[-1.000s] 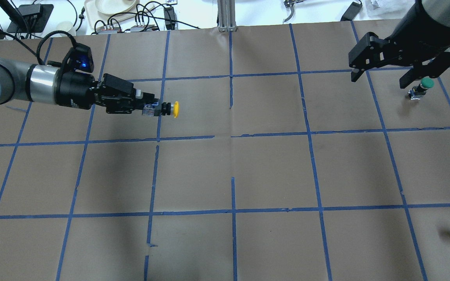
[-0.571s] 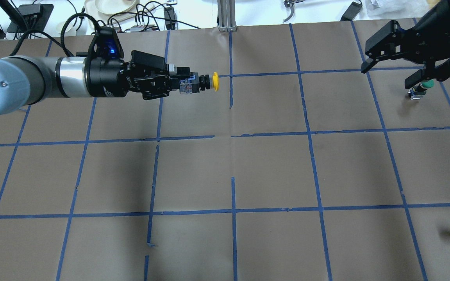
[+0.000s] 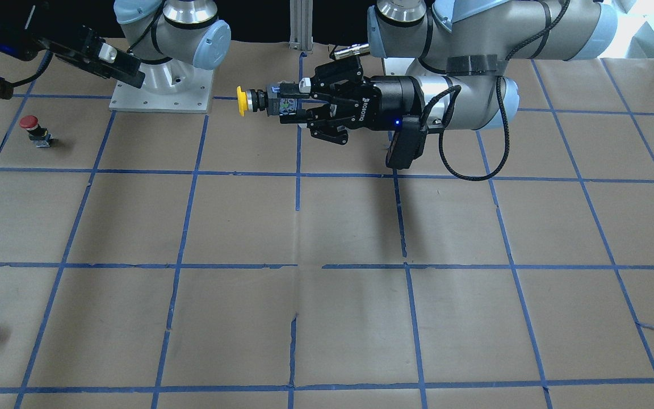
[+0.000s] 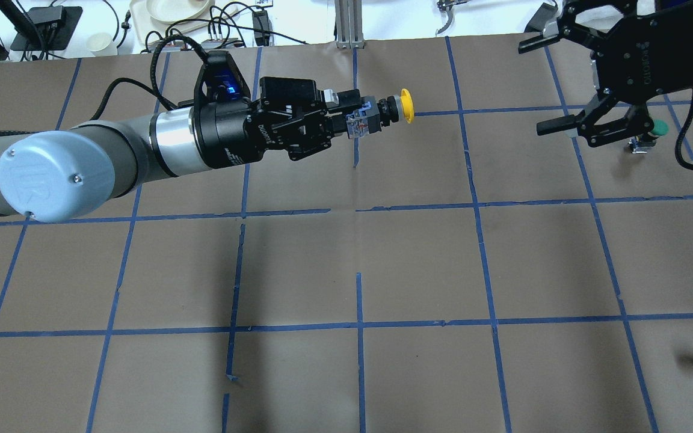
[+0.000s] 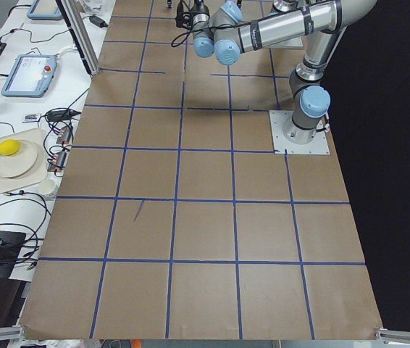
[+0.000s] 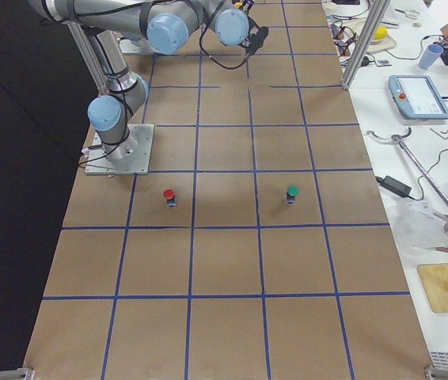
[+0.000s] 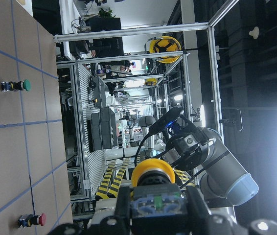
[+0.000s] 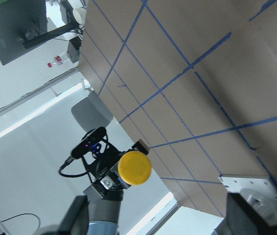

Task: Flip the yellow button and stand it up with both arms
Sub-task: 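Lift the yellow button toward the right gripper while the right gripper rotates to meet it, then close the right gripper on the yellow cap held by the left gripper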

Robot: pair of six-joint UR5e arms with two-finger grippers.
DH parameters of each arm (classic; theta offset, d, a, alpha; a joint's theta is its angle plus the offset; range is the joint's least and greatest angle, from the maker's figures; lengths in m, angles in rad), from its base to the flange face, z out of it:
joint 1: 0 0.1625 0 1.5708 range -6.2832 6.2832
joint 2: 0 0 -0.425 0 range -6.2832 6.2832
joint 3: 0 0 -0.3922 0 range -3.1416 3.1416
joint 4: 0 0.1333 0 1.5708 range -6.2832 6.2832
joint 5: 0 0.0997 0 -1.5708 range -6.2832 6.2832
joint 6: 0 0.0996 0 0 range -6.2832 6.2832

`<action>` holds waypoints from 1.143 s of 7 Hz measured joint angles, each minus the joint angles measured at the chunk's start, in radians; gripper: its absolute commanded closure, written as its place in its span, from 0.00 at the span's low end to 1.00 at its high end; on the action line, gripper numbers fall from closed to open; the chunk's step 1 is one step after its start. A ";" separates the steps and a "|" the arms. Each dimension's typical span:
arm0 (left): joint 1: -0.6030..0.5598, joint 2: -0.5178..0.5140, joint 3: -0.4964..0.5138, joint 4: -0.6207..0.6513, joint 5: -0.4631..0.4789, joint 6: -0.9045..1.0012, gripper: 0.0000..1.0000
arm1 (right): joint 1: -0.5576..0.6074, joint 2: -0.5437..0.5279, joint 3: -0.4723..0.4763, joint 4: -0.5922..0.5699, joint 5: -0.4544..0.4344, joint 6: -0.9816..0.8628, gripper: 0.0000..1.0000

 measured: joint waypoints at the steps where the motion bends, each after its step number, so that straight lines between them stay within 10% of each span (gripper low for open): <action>1: -0.012 0.005 -0.006 -0.002 -0.024 0.000 0.71 | 0.000 0.005 0.005 0.010 0.033 0.004 0.00; 8: -0.064 0.020 0.002 -0.009 -0.111 0.000 0.71 | 0.149 -0.003 0.112 -0.005 0.154 0.089 0.04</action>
